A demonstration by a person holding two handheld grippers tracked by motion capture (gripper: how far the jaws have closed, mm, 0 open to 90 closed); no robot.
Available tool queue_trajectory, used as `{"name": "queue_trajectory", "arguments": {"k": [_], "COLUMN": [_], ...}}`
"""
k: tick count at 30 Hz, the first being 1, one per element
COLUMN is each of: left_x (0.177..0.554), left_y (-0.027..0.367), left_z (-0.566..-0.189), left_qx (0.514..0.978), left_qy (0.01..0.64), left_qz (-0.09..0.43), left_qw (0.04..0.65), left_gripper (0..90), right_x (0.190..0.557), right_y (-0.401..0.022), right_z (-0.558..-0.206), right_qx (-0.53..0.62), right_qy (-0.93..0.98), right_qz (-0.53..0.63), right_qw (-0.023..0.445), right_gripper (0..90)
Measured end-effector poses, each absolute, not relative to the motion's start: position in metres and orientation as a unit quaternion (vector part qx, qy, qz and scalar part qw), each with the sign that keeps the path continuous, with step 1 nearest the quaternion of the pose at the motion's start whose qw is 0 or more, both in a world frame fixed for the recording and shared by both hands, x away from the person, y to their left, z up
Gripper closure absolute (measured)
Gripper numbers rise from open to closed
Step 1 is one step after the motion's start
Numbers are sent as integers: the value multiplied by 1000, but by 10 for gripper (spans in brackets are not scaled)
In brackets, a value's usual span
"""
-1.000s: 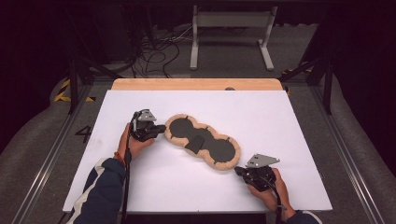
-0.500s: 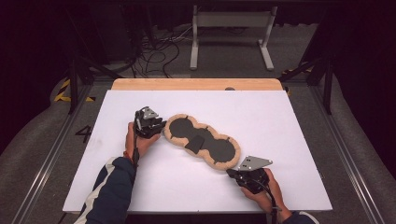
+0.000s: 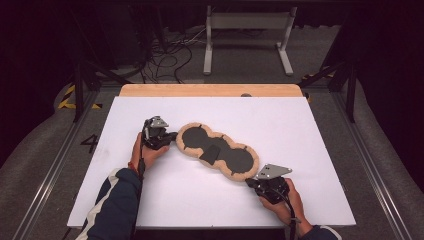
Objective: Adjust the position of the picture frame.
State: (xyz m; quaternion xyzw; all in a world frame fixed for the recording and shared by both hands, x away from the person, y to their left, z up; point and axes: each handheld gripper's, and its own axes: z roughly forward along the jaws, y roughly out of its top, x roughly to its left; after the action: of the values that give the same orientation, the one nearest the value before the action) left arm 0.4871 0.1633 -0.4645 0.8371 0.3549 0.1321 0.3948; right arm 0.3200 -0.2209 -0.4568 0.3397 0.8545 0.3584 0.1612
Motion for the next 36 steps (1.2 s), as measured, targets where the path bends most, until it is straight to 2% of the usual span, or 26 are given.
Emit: {"name": "queue_trajectory", "arguments": {"k": [3,5,11,18,20,25,28,33,36], "left_x": [487,488,489,490,490,489,489,487,486], "left_y": [163,163,156,157,158,160,161,159,159], "left_z": [-464,-465,-464,-465,-464,-465,-465,-465,-465], "left_qx": [835,829,820,823,826,833,837,842,844], "left_qy": [359,369,380,377,373,361,352,346,347], "left_qz": [143,159,199,180,165,141,126,103,98], "left_qw": [393,390,378,385,388,396,399,401,397], "left_gripper": [823,715,665,676,727,757,807,896,900], "right_x": [322,323,326,332,335,340,346,354,365], "right_y": [-225,-227,-234,-236,-239,-244,-250,-260,-279], "right_z": [-456,-456,-456,-455,-455,-454,-454,-453,-450], "right_qx": [349,353,375,390,398,413,427,437,444], "right_qy": [851,850,840,835,831,824,817,811,804], "right_qz": [357,354,352,347,348,342,346,340,340], "right_qw": [163,167,171,176,175,182,174,187,202], "right_gripper": [900,900,900,900,900,900,900,900,900]}}
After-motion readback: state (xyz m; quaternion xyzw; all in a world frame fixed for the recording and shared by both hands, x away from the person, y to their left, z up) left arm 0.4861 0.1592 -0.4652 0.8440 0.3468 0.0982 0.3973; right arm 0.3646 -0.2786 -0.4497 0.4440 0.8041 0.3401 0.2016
